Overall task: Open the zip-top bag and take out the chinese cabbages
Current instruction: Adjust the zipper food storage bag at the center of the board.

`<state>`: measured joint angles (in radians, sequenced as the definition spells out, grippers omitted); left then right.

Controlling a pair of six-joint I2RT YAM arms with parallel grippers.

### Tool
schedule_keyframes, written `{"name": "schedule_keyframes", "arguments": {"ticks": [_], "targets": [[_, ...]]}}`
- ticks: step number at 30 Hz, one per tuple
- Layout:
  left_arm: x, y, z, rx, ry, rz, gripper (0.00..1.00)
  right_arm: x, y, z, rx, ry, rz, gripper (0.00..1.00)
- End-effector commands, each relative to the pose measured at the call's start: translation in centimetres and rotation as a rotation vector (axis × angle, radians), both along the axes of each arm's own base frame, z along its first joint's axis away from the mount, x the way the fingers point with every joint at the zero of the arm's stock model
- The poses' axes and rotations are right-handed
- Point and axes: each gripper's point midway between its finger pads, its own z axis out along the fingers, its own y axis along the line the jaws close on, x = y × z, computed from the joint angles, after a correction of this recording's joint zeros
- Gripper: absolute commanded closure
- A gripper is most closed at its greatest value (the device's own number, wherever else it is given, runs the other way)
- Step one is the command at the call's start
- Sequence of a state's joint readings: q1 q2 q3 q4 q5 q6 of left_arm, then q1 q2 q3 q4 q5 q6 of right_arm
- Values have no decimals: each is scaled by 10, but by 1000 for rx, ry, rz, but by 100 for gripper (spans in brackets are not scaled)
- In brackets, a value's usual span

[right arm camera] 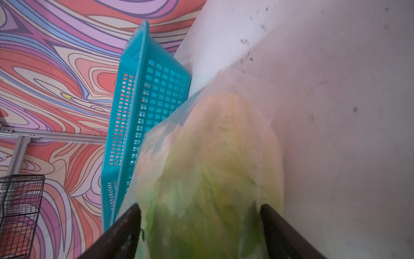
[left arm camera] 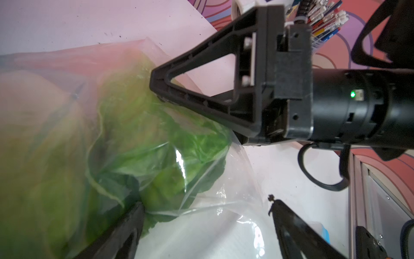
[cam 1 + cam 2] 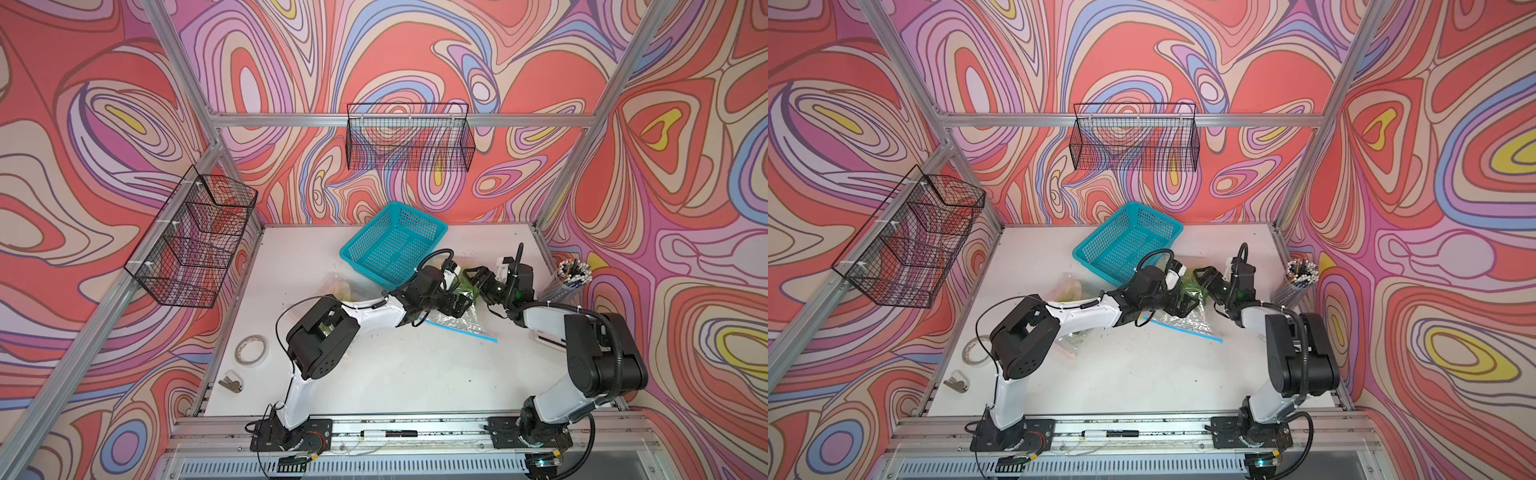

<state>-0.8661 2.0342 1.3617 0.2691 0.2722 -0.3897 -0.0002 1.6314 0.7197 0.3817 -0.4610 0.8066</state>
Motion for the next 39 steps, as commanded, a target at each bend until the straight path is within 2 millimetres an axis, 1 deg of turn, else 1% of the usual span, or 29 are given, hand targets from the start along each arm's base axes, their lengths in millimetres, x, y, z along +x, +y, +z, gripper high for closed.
{"name": "schedule_keyframes", "arguments": {"ticks": [1, 4, 7, 9, 12, 15, 17, 20, 22, 25, 29, 31, 34, 39], "targets": [[3, -10, 17, -44, -6, 7, 8, 10, -13, 0, -32, -15, 6, 14], [3, 0, 32, -19, -32, 32, 5, 16, -22, 2, -65, -14, 6, 14], [0, 17, 52, -5, -80, 66, 3, 17, -27, 7, -112, -27, 2, 12], [-2, 29, 62, 6, -104, 90, 1, 15, -28, 11, -124, -34, 4, 11], [-5, 49, 67, 47, -125, 133, 0, 9, -29, 14, -138, -22, 6, 11], [-12, 68, 64, 91, -123, 159, 0, -2, -34, 13, -174, 2, -13, 10], [-20, 79, 54, 127, -91, 161, 0, -9, -37, 14, -208, 15, -16, 9], [-29, 96, 33, 170, -20, 172, 0, -18, -41, 18, -243, 30, -25, 7], [-36, 102, 21, 162, 40, 160, 0, -24, -43, 21, -254, 29, -33, 6], [-44, 105, 7, 135, 144, 153, 1, -30, -44, 26, -260, 14, -39, 4], [-45, 106, -9, 56, 294, 162, 5, -39, -49, 35, -301, -7, -56, 2], [-45, 102, -9, -5, 330, 149, 8, -43, -52, 40, -327, -16, -61, 2], [-44, 92, -6, -59, 359, 129, 10, -50, -54, 40, -344, -4, -62, 2], [-44, 78, -20, -97, 471, 129, 17, -61, -60, 34, -376, 37, -67, 2]]}}
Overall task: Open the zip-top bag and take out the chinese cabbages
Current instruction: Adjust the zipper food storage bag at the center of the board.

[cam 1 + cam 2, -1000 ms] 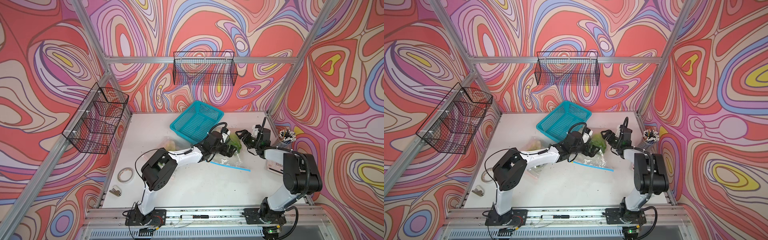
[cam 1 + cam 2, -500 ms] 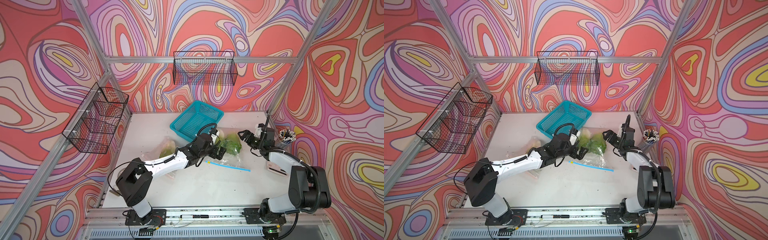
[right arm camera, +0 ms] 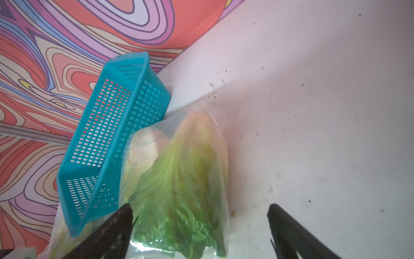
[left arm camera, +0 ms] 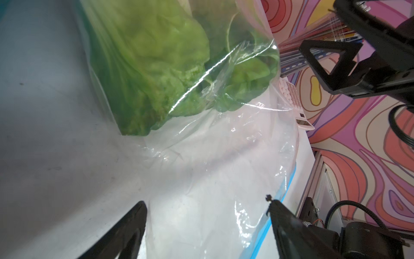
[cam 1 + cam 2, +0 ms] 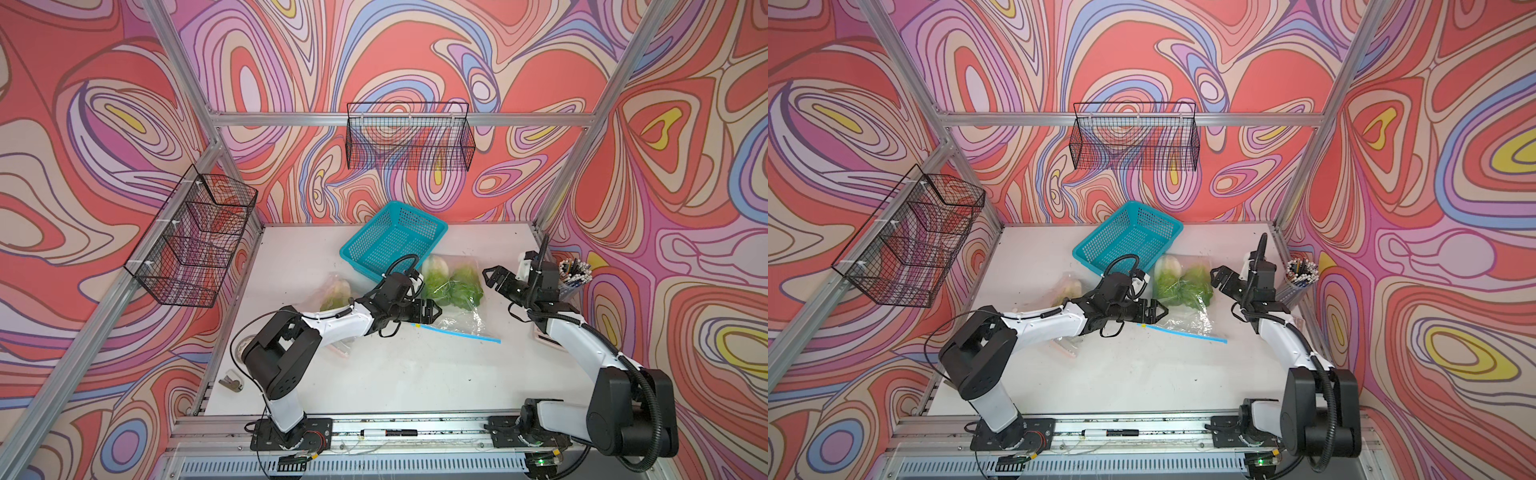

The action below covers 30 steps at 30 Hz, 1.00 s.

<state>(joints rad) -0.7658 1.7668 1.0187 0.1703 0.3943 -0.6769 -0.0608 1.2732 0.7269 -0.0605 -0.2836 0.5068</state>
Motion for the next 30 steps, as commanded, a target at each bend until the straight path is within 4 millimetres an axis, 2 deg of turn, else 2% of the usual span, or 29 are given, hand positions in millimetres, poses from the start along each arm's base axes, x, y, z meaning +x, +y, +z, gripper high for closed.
{"name": "schedule_keyframes", "arguments": {"ticks": [1, 7, 15, 25, 30], "targets": [[0, -17, 5, -99, 84, 3, 18, -15, -11, -15, -44, 64, -25, 2], [3, -32, 7, -179, 115, 17, 26, -22, -11, -17, -22, 82, -30, 2], [4, -70, 13, -260, 147, -27, 48, -28, -16, -2, -47, 56, -47, 2], [18, -85, 26, -296, 141, -17, 70, -34, -19, 7, -98, 48, -40, 2], [16, -81, 19, -281, 160, -3, 77, -37, -24, 9, -121, 54, -57, 2]]}}
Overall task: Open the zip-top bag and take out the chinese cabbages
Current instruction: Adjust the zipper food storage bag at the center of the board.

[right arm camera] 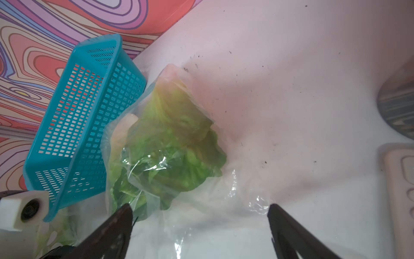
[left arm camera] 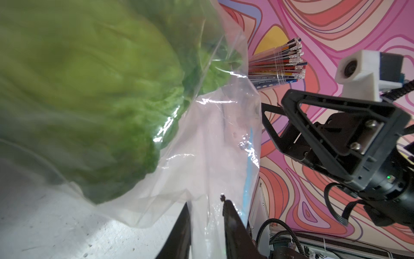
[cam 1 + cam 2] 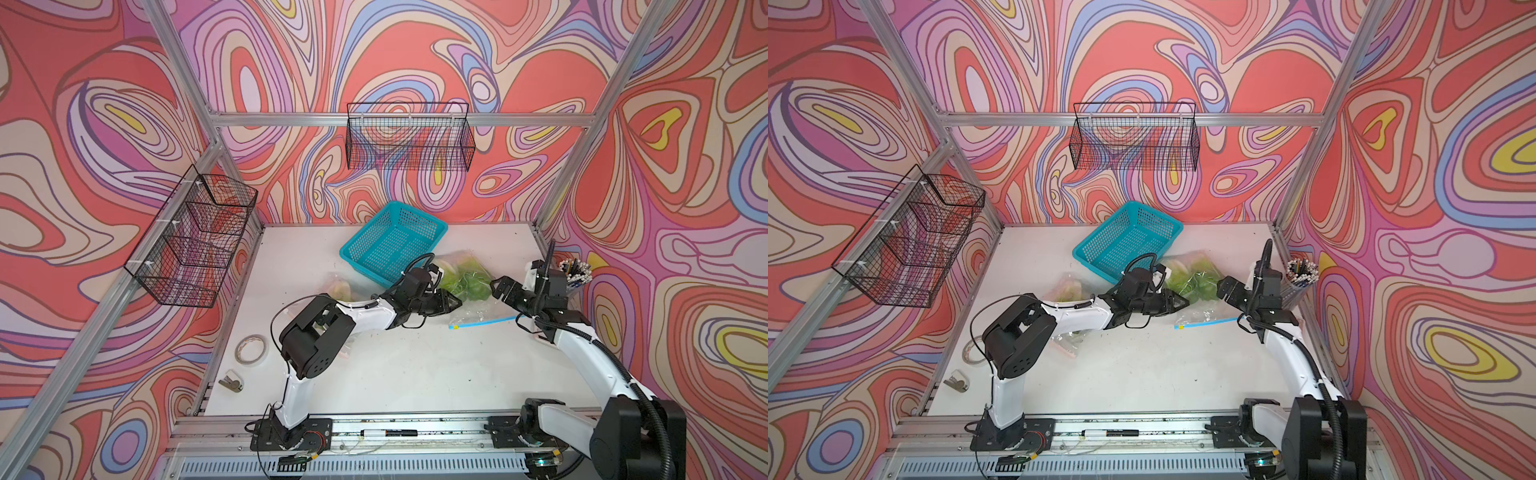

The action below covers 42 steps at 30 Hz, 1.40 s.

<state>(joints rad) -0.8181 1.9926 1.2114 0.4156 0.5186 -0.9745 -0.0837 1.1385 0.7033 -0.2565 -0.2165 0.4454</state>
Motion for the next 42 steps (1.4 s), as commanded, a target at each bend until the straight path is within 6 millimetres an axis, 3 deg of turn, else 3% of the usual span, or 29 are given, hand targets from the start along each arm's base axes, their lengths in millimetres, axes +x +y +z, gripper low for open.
{"name": "schedule_keyframes", "arguments": {"ticks": [1, 9, 16, 19, 24, 31, 35, 42], "targets": [[2, 1, -2, -9, 15, 14, 79, 0, -6, 14, -40, -25, -11, 2], [5, -4, 7, -38, 16, 15, 90, -4, -7, 31, -85, -69, 13, 4], [-6, 16, -5, 35, 33, 43, 61, -25, -16, 20, -48, 57, -86, 7], [-8, 21, -1, 53, 5, 39, 55, -44, -13, 14, 11, 98, -125, 10], [-6, 13, 4, 49, -4, 6, 53, -77, -19, 11, 27, 166, -217, 10], [-6, 13, 10, 54, -36, -4, 47, -102, 0, -15, 175, 226, -221, 16], [-5, 14, 12, 58, -44, -14, 46, -104, 15, -25, 269, 209, -184, 26], [-2, 16, 19, 62, -68, -19, 44, -104, 37, -46, 435, 162, -141, 31]]}}
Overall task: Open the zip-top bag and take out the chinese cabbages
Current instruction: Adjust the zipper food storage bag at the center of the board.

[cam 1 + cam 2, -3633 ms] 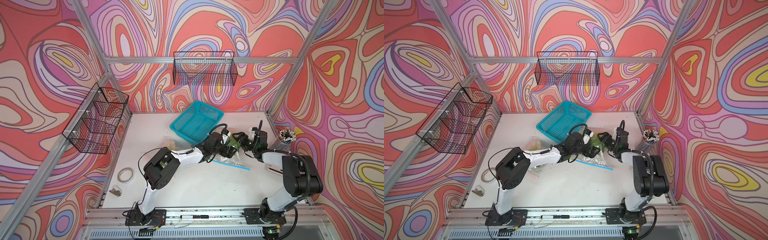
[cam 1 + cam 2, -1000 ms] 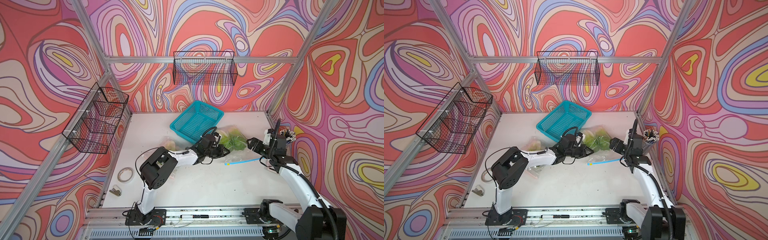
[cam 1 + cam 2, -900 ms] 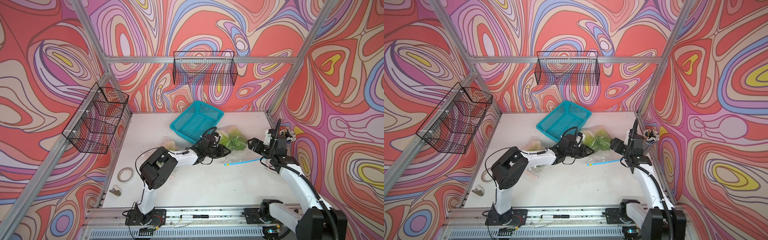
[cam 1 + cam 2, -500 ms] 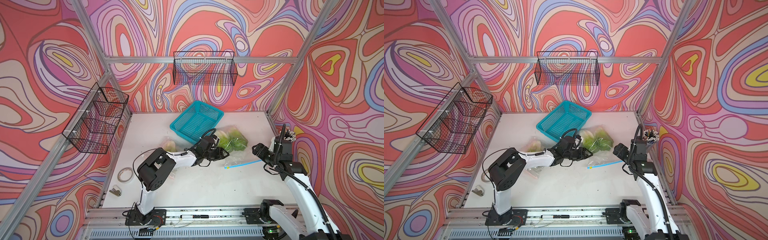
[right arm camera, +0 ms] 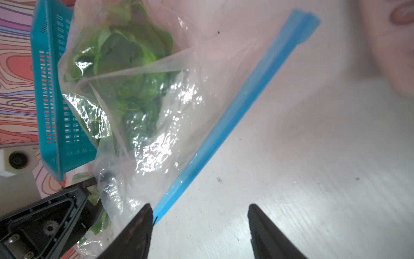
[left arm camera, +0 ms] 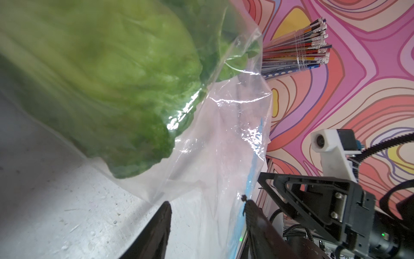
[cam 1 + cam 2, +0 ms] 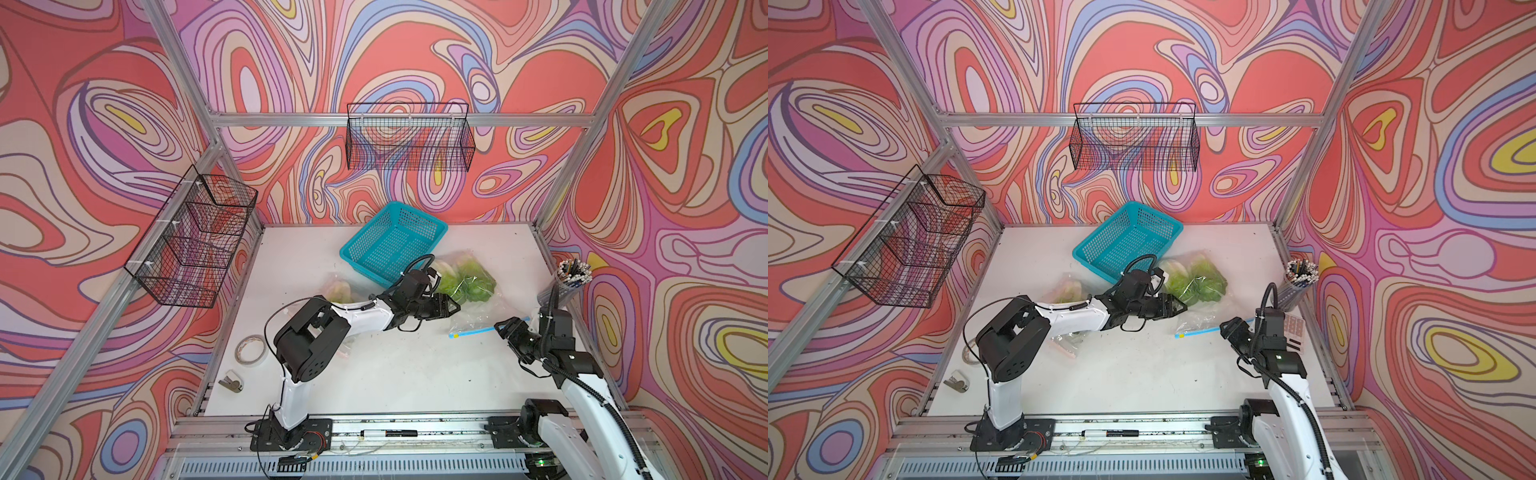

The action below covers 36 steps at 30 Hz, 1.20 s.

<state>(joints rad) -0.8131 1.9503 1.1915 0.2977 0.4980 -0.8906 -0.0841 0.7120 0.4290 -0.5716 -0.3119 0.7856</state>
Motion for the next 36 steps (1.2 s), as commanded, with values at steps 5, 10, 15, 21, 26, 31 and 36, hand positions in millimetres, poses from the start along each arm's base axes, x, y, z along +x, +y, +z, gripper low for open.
{"name": "schedule_keyframes", "arguments": {"ticks": [5, 10, 15, 21, 26, 31, 36], "targets": [[4, 2, 28, -26, -52, -6, 44, 20, 17, 10, 165, -144, -5, 34], [5, 2, 29, -25, -56, -7, 44, 28, 24, 12, 251, -226, -13, 37], [4, 2, 26, -22, -49, -10, 44, 33, 25, 12, 268, -256, -10, 41], [4, 0, 27, -31, -45, -15, 44, 43, 29, 13, 329, -301, -24, 47], [4, 3, 28, -26, -54, -7, 44, 51, 37, 16, 337, -305, -7, 52], [4, 7, 32, -18, -72, 5, 42, 56, 46, 23, 355, -321, -7, 72], [3, 17, 37, 14, -120, 22, 41, 63, 46, 40, 345, -317, -12, 89]]}}
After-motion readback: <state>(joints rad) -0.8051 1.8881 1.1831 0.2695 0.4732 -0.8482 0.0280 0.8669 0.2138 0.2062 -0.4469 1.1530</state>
